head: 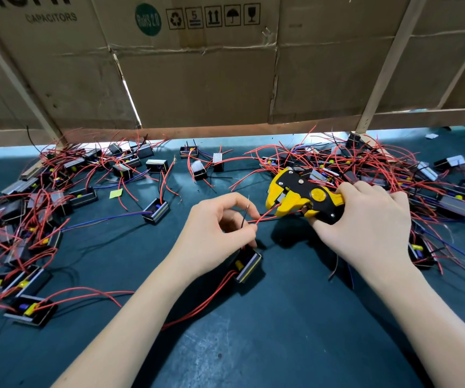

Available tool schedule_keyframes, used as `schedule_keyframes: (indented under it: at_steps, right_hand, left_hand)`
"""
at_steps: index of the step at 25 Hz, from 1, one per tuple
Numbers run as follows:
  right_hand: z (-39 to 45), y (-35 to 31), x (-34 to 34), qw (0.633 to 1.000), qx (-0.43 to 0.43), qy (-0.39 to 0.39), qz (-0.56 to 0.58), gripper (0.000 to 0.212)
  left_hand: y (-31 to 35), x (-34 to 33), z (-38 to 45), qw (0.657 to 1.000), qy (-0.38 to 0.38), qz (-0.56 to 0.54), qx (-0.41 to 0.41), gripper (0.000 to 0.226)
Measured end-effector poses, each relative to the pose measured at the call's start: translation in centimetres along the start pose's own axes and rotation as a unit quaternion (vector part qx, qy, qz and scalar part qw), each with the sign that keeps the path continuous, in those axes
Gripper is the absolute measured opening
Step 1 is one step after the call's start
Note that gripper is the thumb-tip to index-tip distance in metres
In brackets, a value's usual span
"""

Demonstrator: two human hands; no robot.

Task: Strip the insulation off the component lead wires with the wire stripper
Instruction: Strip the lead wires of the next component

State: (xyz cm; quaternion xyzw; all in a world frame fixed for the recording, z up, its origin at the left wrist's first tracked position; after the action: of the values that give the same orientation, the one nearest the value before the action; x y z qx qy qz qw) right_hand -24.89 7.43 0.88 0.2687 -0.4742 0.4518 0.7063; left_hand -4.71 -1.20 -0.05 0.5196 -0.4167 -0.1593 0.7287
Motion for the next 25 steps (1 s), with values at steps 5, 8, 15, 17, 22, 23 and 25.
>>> schedule_keyframes:
  at_steps: [5,8,15,17,22,23,25]
  right_hand:
    - [0.1,0.0,0.7,1.000,0.010,0.006,0.023,0.047]
    - [0.0,0.0,0.8,0.999,0.013,-0.007,0.039,0.048]
    - [-0.2,-0.2,1.1,0.997,0.002,-0.047,0.062,0.057]
    - [-0.2,-0.4,1.2,0.997,0.001,-0.051,0.060,0.056]
    - [-0.3,-1.0,1.5,0.997,0.021,-0.039,0.067,0.054]
    - [-0.3,-1.0,1.4,0.997,0.019,-0.036,0.069,0.056]
    - [-0.4,-0.6,1.3,0.997,0.003,-0.040,0.070,0.060]
  left_hand:
    - [0.2,0.1,-0.1,1.000,-0.011,0.012,0.001,0.020]
    - [0.3,0.1,-0.1,1.000,-0.013,0.015,0.004,0.021]
    - [0.6,0.0,-0.1,0.999,-0.027,0.032,-0.001,0.020]
    - [0.7,0.1,-0.1,0.999,-0.025,0.031,-0.001,0.020]
    - [0.6,0.4,-0.2,0.999,-0.025,0.048,0.003,0.019]
    - [0.6,0.4,-0.2,0.998,-0.026,0.051,0.004,0.019]
    - [0.6,0.3,-0.2,0.998,-0.032,0.055,0.003,0.019]
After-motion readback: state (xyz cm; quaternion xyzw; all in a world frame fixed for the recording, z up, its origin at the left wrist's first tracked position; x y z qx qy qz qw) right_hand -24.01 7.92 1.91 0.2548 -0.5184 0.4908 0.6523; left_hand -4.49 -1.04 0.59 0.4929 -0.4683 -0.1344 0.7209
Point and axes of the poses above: each hand's wrist, its own z-axis towards the middle knuckle, its own x-axis out of the back of the hand, y = z × x, the point moved 6 cm from there along z, towards the middle knuckle, and after that the axes turned 12 degrees about -y, right-handed, at the moved point
